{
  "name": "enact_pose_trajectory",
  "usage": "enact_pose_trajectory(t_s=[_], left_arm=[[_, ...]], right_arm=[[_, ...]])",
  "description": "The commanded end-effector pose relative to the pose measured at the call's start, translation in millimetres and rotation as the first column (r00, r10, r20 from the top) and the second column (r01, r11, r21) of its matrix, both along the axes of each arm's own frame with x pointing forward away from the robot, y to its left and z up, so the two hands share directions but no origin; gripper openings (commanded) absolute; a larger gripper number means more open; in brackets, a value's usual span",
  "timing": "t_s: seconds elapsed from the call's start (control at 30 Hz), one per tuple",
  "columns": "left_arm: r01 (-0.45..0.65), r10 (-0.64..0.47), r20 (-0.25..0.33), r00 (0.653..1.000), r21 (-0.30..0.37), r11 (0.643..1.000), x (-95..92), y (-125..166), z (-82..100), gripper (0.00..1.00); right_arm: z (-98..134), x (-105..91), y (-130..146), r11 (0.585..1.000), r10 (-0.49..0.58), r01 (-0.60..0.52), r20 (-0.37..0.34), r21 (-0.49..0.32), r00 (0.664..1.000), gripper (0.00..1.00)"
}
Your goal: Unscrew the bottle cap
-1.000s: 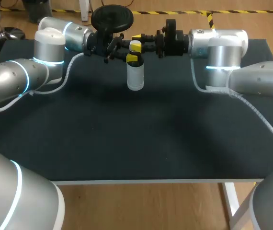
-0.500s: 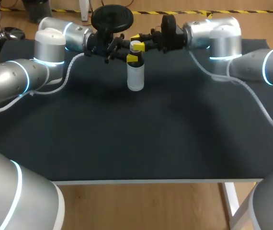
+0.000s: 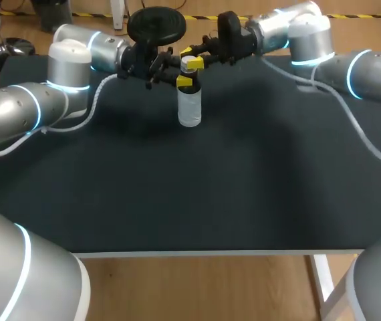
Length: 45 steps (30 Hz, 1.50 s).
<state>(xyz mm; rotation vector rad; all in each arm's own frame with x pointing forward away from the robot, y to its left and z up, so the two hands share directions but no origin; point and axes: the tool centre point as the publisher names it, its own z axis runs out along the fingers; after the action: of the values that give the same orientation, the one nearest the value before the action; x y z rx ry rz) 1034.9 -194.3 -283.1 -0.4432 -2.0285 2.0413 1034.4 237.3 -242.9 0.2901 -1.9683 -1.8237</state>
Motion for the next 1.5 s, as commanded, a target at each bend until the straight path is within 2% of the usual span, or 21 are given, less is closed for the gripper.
enact_pose_trajectory(t_s=[0.03, 0.2, 0.37, 0.47, 0.5, 0.53, 0.57, 0.6, 0.63, 0.67, 0.7, 0.77, 0.8, 0.83, 0.9, 1.0, 1.2, 1.4, 1.5], left_arm=[[0.000, 0.000, 0.003, 1.000, 0.004, 1.000, -3.3, 1.1, 1.9, 0.00], [0.000, 0.000, 0.003, 1.000, 0.004, 1.000, -3.3, 1.1, 1.9, 0.00], [0.000, 0.000, 0.003, 1.000, 0.004, 1.000, -3.3, 1.1, 1.9, 0.00], [0.000, 0.000, 0.003, 1.000, 0.004, 1.000, -3.3, 1.1, 1.9, 0.00], [0.000, 0.000, 0.003, 1.000, 0.004, 1.000, -3.3, 1.1, 1.9, 0.00], [0.000, 0.000, 0.003, 1.000, 0.004, 1.000, -3.3, 1.1, 1.9, 0.00], [0.000, 0.000, 0.003, 1.000, 0.004, 1.000, -3.3, 1.1, 1.9, 0.00], [0.000, 0.000, 0.003, 1.000, 0.004, 1.000, -3.3, 1.1, 1.9, 0.00], [0.000, 0.000, 0.003, 1.000, 0.004, 1.000, -3.3, 1.1, 1.9, 0.00], [0.000, 0.000, 0.003, 1.000, 0.004, 1.000, -3.3, 1.1, 1.9, 0.00], [0.000, 0.000, 0.003, 1.000, 0.004, 1.000, -3.3, 1.1, 1.9, 0.00], [0.000, 0.000, 0.003, 1.000, 0.004, 1.000, -3.3, 1.1, 1.9, 0.00], [0.000, 0.000, 0.003, 1.000, 0.004, 1.000, -3.3, 1.1, 1.9, 0.00], [0.000, 0.000, 0.003, 1.000, 0.004, 1.000, -3.3, 1.1, 1.9, 0.00], [0.000, 0.000, 0.003, 1.000, 0.004, 1.000, -3.3, 1.1, 1.9, 0.00], [0.000, 0.000, 0.003, 1.000, 0.004, 1.000, -3.3, 1.1, 1.9, 0.00], [0.000, 0.000, 0.003, 1.000, 0.004, 1.000, -3.3, 1.1, 1.9, 0.00], [0.000, 0.000, 0.003, 1.000, 0.004, 1.000, -3.3, 1.1, 1.9, 0.00], [0.000, 0.000, 0.003, 1.000, 0.004, 1.000, -3.3, 1.1, 1.9, 0.00]], right_arm=[[11.0, 11.5, -2.6, 0.839, 0.542, -0.539, -0.020, 0.083, 0.840, 0.00], [22.8, 15.3, -6.7, 0.844, 0.534, -0.534, 0.008, 0.056, 0.845, 0.00], [34.9, 28.9, -25.6, 0.899, 0.434, -0.435, 0.036, 0.052, 0.900, 0.00], [33.6, 41.1, -49.5, 0.941, 0.337, -0.338, 0.048, 0.029, 0.940, 0.00], [31.3, 45.9, -57.1, 0.962, 0.270, -0.272, 0.057, 0.021, 0.961, 0.00], [28.3, 51.5, -63.5, 0.974, 0.223, -0.224, 0.042, 0.035, 0.974, 0.00], [24.3, 54.9, -71.7, 0.983, 0.177, -0.180, 0.059, 0.039, 0.982, 0.00], [20.0, 61.8, -75.3, 0.996, 0.073, -0.075, 0.045, 0.039, 0.996, 0.00], [16.4, 63.8, -79.4, 0.996, 0.076, -0.078, 0.033, 0.040, 0.997, 0.00], [10.9, 63.7, -82.8, 0.997, 0.073, -0.073, 0.052, -0.002, 0.996, 0.00], [6.9, 67.4, -85.9, 1.000, 0.007, -0.006, 0.062, -0.014, 0.998, 0.00], [-1.7, 65.9, -98.7, 0.999, -0.023, 0.026, 0.078, -0.037, 0.997, 0.00], [-7.8, 68.7, -103.9, 0.996, -0.080, 0.082, 0.080, -0.028, 0.994, 0.00], [-13.3, 66.8, -110.2, 0.997, -0.074, 0.076, 0.080, -0.032, 0.994, 0.00], [-25.8, 64.7, -123.6, 0.988, -0.147, 0.151, 0.092, -0.035, 0.985, 0.00], [-43.1, 60.6, -138.1, 0.976, -0.204, 0.211, 0.112, -0.059, 0.972, 0.00], [-74.7, 60.6, -161.9, 0.919, -0.378, 0.387, 0.110, -0.075, 0.919, 0.00], [-102.1, 61.4, -175.3, 0.866, -0.475, 0.487, 0.116, -0.118, 0.872, 0.00], [-115.4, 64.8, -181.3, 0.826, -0.523, 0.542, 0.144, -0.156, 0.840, 0.00]])
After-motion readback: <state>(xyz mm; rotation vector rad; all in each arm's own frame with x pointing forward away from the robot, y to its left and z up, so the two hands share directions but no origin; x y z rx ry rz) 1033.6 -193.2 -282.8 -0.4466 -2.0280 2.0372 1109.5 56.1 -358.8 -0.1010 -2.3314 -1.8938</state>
